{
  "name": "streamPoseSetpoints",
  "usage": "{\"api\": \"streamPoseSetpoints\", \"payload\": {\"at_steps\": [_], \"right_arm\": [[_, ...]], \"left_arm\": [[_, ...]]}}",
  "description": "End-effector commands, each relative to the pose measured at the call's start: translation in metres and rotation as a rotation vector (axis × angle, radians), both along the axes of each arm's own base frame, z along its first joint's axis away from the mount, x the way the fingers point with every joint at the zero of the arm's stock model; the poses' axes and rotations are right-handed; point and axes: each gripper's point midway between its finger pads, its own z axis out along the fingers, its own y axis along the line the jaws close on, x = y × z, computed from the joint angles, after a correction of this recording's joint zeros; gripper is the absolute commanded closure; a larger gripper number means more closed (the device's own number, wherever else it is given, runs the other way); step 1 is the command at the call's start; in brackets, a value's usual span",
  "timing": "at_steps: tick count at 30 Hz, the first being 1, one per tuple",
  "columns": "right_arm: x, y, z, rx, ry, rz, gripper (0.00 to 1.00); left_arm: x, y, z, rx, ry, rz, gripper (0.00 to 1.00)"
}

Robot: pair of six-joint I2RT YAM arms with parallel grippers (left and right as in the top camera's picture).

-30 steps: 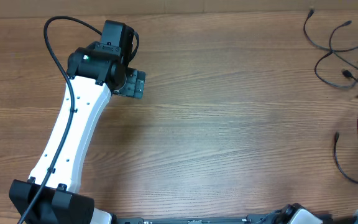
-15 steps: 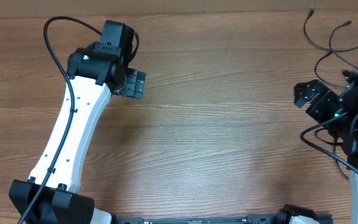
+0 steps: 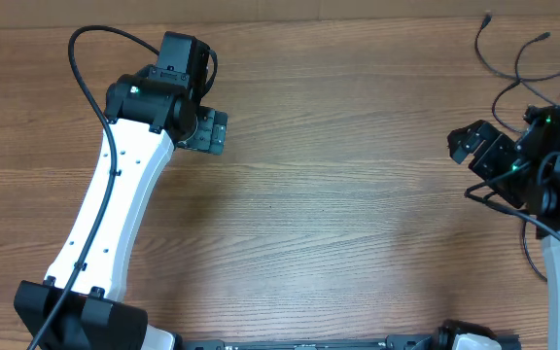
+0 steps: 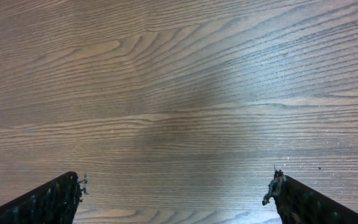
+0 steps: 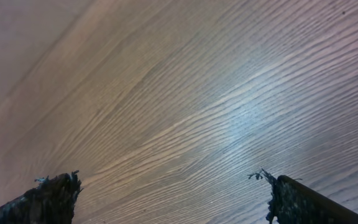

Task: Untangle cables

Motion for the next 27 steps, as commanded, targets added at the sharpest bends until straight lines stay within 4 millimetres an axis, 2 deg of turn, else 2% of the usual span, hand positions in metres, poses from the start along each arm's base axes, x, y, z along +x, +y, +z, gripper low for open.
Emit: {"api": "streamPoseSetpoints", "payload": {"at_steps": [1,11,27], "right_arm": [[0.005,0.002,-0.002,0.009,0.009,0.008,0.00],[0.011,0.000,-0.019,0.022,0.069,0.008,0.00],[0.012,0.000,-0.021,0.023,0.074,0.008,0.00]], "left_arm": [[0.001,0.002,-0.003,0.019,0.006,-0.008,0.00],[0.001,0.002,-0.003,0.019,0.006,-0.008,0.01],[0.001,0.002,-0.003,0.017,0.007,-0.008,0.01]]}}
